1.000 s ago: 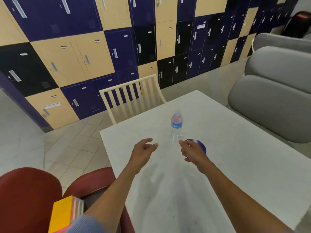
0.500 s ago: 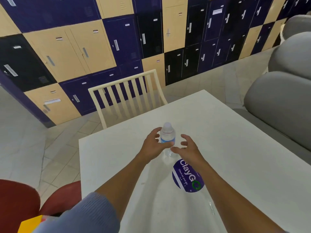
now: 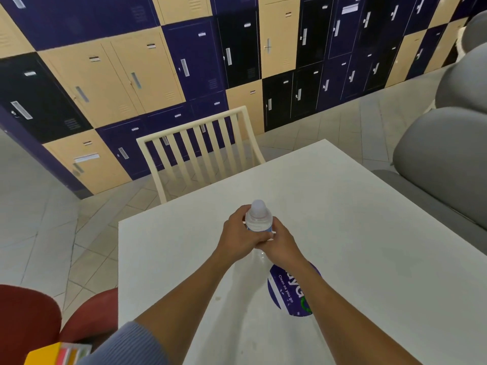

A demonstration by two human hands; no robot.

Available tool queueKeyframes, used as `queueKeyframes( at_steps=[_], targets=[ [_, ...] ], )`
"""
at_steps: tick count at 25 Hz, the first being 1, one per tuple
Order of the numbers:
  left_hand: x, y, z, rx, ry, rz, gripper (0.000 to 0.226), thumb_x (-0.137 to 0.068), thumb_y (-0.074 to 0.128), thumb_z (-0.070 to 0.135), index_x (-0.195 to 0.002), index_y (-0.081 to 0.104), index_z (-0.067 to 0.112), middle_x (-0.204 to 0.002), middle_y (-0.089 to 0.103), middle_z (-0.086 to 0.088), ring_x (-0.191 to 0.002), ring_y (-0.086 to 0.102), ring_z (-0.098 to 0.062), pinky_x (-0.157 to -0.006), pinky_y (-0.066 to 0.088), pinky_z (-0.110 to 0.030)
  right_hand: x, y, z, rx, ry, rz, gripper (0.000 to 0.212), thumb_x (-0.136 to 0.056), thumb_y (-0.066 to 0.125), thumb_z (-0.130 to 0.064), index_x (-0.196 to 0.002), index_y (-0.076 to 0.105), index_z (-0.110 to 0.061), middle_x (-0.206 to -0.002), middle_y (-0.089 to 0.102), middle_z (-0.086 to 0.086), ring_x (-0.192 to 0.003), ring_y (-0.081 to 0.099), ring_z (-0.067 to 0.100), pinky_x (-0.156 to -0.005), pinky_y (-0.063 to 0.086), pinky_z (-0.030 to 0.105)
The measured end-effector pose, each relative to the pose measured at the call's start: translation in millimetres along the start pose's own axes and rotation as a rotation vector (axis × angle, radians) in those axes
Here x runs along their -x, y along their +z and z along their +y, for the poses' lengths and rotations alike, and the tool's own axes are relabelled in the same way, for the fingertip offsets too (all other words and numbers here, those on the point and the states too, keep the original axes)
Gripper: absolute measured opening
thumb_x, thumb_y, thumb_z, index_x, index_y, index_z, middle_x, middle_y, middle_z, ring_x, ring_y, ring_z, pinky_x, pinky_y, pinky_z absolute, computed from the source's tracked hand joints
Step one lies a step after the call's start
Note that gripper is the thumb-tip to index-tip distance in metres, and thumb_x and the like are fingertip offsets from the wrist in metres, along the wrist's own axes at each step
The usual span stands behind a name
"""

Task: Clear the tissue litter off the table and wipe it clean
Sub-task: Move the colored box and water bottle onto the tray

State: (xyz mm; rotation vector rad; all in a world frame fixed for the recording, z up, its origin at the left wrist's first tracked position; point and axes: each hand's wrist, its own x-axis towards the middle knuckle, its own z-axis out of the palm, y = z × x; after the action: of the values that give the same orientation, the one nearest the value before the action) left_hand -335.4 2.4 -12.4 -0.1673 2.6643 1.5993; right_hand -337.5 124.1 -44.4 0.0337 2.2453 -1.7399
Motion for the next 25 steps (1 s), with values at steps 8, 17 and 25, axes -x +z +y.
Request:
queueKeyframes(
  at_steps=[8,17,25],
  targets=[
    [44,-39,-3,0.056,-0.041,0.036,0.062,-0.067,0.086,0.029,-0.122,0.057,0.025,-0.113,0.065,0.008,-0.101,0.063,-0.014,-0.081,0.056,-0.024,44,28,-16,-0.06,-0.027,-0.034,0.049,-0.076,0.078,-0.026,-0.116,0.052,-0.04,-0.109,0.063,-0.018,-0.1,0.06,0.007,-0.081,0.05,0.021],
    [130,-132,-22,0.131,-0.015,0.097,0.054,-0.071,0.084,0.032,-0.119,0.06,0.03,-0.108,0.067,0.012,-0.097,0.063,-0.01,-0.075,0.054,-0.019,116,112,-59,-0.065,-0.065,-0.126,0.051,-0.077,0.076,-0.027,-0.123,0.056,-0.034,-0.114,0.066,-0.012,-0.104,0.061,0.009,-0.078,0.052,0.022],
    [224,-252,-84,0.204,-0.041,0.113,0.046,-0.068,0.086,0.028,-0.11,0.064,0.029,-0.096,0.07,0.014,-0.082,0.065,0.002,-0.063,0.048,-0.008,188,256,-82,-0.009,-0.075,-0.171,0.049,-0.075,0.076,-0.026,-0.119,0.057,-0.031,-0.109,0.067,-0.007,-0.099,0.063,0.01,-0.081,0.053,0.024]
  ],
)
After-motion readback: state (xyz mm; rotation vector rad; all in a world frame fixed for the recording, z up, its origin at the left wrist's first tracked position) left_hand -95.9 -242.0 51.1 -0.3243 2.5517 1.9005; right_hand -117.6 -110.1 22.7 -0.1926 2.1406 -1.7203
